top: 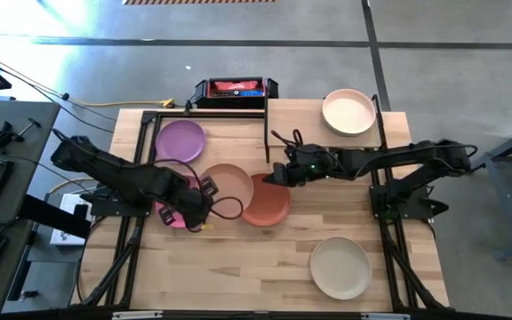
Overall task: Place and stack plates onto a shelf
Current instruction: Stack the brown plate on top of the light orange plate on the shelf
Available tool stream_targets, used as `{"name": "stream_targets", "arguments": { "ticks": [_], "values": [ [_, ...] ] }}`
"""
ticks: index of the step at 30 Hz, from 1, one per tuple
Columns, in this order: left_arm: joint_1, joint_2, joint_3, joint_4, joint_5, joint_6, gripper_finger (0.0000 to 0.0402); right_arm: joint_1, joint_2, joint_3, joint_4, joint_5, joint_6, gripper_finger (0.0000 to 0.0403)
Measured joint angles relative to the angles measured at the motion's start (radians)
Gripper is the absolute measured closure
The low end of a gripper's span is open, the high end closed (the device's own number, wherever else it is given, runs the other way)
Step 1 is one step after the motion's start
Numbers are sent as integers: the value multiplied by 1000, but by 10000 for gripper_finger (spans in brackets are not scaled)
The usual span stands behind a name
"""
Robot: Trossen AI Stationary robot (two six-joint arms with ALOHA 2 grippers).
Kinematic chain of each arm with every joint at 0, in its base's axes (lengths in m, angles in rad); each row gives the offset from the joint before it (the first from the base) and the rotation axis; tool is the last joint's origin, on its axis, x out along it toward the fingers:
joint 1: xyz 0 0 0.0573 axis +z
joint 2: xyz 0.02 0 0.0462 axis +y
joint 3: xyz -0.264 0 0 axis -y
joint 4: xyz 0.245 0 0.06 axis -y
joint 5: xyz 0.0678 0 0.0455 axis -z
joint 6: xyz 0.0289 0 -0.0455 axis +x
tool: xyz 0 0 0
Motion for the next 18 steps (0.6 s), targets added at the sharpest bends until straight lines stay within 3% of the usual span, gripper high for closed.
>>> {"name": "stream_targets", "arguments": {
  "ticks": [18],
  "values": [
    [-5,87,0,76,-51,-18,401,31,140,0,26,9,83,265]
  ]
}}
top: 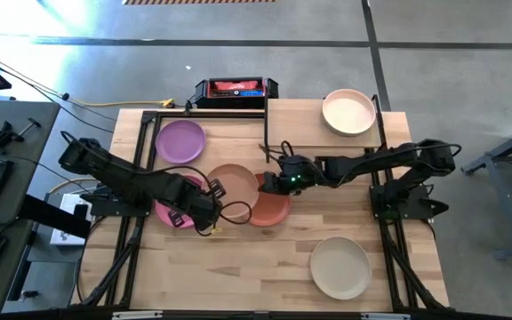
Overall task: Place and stack plates onto a shelf
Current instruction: Stack the brown plate on top of the light orange plate on the shelf
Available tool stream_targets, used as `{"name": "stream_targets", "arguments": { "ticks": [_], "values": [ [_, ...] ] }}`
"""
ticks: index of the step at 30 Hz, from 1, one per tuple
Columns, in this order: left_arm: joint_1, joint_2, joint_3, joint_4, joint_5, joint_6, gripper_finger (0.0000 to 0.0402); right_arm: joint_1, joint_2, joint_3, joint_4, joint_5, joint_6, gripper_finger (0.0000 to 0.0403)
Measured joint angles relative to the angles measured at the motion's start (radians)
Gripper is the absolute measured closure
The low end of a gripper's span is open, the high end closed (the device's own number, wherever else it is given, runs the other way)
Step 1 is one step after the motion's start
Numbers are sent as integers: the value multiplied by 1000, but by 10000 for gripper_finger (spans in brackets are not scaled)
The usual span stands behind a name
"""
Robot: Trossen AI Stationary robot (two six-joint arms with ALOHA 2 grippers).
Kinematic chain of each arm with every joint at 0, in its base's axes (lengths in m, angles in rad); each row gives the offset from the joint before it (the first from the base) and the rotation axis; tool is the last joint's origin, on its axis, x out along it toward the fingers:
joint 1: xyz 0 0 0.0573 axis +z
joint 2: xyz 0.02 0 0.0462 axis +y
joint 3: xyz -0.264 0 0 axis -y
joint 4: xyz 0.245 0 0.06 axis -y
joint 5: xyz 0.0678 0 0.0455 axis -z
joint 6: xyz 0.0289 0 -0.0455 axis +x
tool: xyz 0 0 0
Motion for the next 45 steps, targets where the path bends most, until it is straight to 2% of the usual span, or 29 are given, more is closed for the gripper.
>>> {"name": "stream_targets", "arguments": {
  "ticks": [19,23,31,45],
  "values": [
    [-13,0,0,110,-33,35,401,2,10,0,-19,19,12,268],
    [-13,0,0,110,-33,28,401,2,10,0,-31,19,10,295],
    [-13,0,1,133,-38,-20,386,1,10,0,-39,26,-10,393],
    [-12,0,2,130,-36,-227,379,2,10,0,-34,48,5,399]
  ]
}}
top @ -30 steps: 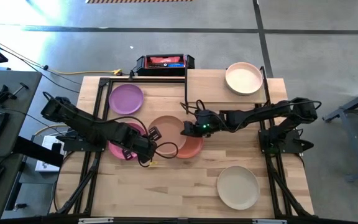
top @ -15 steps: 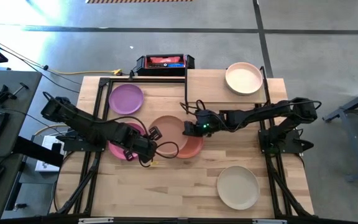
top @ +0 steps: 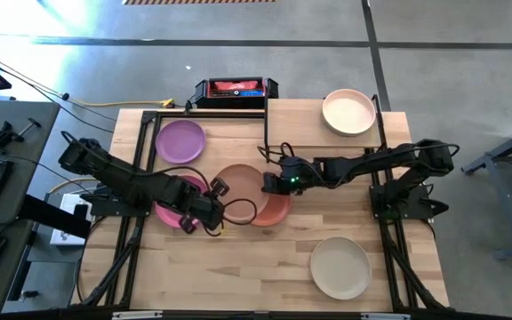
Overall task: Place and stack plates onto a shelf
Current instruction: Stack the brown plate on top of the light orange plate on the shelf
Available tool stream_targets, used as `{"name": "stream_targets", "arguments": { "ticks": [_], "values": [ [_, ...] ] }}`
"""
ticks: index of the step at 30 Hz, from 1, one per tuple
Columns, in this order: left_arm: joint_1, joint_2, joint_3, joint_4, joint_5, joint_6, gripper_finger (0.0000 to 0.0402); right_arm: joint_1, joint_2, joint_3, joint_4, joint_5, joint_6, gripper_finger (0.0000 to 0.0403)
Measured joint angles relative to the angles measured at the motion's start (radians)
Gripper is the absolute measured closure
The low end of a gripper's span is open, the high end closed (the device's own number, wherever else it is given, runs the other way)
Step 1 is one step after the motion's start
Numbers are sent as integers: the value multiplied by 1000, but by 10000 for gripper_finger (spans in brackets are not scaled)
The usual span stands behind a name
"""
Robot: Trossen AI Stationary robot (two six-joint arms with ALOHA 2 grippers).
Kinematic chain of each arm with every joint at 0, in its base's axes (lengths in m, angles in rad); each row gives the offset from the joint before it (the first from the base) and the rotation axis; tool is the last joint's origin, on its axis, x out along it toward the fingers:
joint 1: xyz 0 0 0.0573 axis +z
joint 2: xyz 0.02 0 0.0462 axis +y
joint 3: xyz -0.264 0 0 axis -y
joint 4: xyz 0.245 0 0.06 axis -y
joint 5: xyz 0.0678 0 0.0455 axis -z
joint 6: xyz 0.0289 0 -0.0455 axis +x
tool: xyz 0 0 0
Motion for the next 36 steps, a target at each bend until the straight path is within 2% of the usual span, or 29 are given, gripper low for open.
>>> {"name": "stream_targets", "arguments": {
  "ticks": [6,12,17,28,36],
  "values": [
    [24,0,0,1,74,-70,343,0,0,0,-1,3,3,401],
    [37,0,0,-2,75,-112,291,0,0,0,-1,10,-15,402],
    [35,-5,-1,-7,-21,-149,270,-18,-2,0,0,12,-29,402],
    [35,-111,0,2,-173,-200,272,-64,-103,0,-72,6,-65,402],
    [35,-224,-2,38,-342,-177,272,-100,-170,0,-231,-15,-85,403]
  ]
}}
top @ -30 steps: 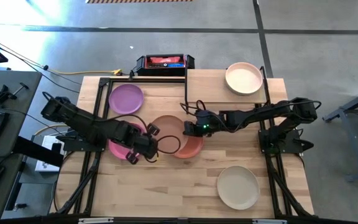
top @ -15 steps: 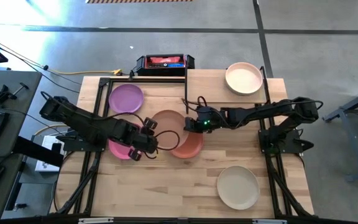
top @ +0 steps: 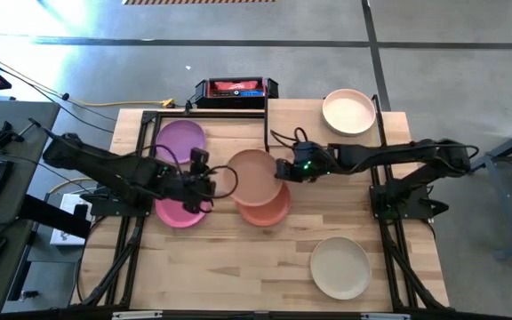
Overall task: Place and stack plates onto a shelf
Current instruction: Stack the brown plate on top of the light orange plate on the shelf
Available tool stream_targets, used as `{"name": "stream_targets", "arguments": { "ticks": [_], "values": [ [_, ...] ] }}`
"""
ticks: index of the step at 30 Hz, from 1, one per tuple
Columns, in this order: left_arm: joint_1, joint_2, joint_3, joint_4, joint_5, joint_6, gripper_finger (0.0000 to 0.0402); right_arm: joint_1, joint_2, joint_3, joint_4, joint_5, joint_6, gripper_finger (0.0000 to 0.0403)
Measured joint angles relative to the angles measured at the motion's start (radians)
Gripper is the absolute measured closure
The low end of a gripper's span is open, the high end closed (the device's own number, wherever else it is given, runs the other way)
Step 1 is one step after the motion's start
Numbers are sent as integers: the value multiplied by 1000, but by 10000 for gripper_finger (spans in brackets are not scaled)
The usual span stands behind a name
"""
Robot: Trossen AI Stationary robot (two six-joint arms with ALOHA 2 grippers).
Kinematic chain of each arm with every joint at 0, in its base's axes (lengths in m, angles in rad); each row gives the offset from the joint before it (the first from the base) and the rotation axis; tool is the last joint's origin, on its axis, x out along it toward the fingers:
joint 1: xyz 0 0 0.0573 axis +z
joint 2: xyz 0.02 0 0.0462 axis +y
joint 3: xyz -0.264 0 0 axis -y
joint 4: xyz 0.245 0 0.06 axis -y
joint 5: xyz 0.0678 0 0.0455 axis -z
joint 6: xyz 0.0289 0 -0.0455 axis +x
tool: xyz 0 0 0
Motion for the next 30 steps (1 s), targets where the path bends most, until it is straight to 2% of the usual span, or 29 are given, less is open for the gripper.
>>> {"name": "stream_targets", "arguments": {
  "ticks": [8,15,23,30],
  "values": [
    [1,-75,0,4,-101,3,273,-71,-158,0,-128,-38,-51,403],
    [31,-101,1,3,-152,4,273,-183,-323,0,-348,-37,-92,403],
    [133,-108,1,4,-159,4,273,-383,-488,0,-462,-38,-179,403],
    [236,-108,1,18,-159,38,273,-592,-558,0,-566,-63,-259,403]
  ]
}}
